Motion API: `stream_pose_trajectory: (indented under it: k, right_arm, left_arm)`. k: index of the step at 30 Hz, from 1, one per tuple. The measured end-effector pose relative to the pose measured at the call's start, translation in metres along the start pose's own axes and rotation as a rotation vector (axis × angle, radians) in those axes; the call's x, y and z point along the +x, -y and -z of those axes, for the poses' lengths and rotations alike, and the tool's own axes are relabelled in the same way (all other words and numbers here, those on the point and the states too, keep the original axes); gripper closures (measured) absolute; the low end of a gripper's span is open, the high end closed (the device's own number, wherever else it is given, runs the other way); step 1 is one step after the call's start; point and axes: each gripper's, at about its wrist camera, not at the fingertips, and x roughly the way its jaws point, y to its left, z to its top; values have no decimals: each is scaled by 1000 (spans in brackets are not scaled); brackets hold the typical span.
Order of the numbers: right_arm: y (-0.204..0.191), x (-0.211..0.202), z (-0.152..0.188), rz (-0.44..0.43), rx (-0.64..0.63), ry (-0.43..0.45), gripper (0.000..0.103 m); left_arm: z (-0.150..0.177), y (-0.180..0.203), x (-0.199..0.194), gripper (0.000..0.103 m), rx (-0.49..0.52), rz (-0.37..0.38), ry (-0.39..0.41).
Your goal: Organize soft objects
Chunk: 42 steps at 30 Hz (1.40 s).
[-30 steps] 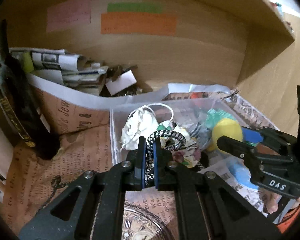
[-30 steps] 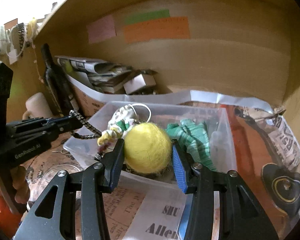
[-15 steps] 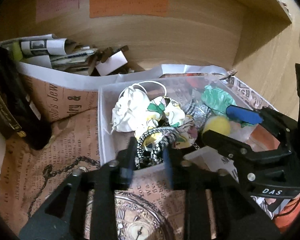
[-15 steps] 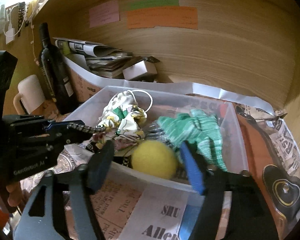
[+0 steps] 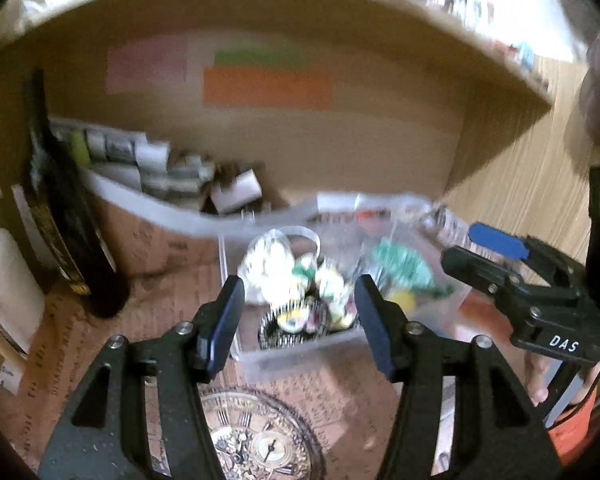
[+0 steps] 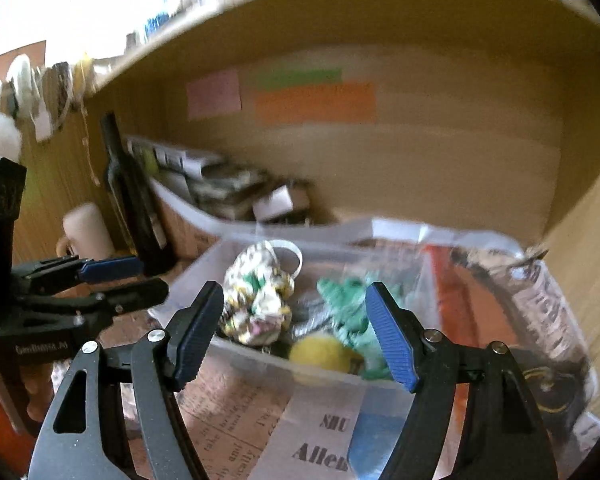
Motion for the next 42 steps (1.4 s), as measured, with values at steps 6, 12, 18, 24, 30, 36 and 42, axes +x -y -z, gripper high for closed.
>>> stream_pose_trajectory:
  k: [6,12,18,24,30,36,42]
  right_arm:
    - [-3,-42,-19,13,-3,132,27]
    - [-6,-77,-29,24,-3,242,18]
    - [-15,-98,-29,33,-19,317,0]
    - [-19,-102,-27,32,-20,322,0]
    - [-18,-103,-24,41,-13,313,0]
    - [-19,-104,-23,41,-17,315,0]
    - [-20,-107,-23,35,-15,319,0]
  left_arm:
    - [-18,7,-41,39,9,-21,147]
    - [-23,19,-76,21,41,-37,275]
    - [-20,27,-95,3,62,-59,346]
    - [-17,31,-98,0,65,-52,343]
    - [-14,34,-101,0,69,-57,352]
    - [-13,35,-103,0,67,-58,359]
    - [-13,36,-104,0,66,-60,360]
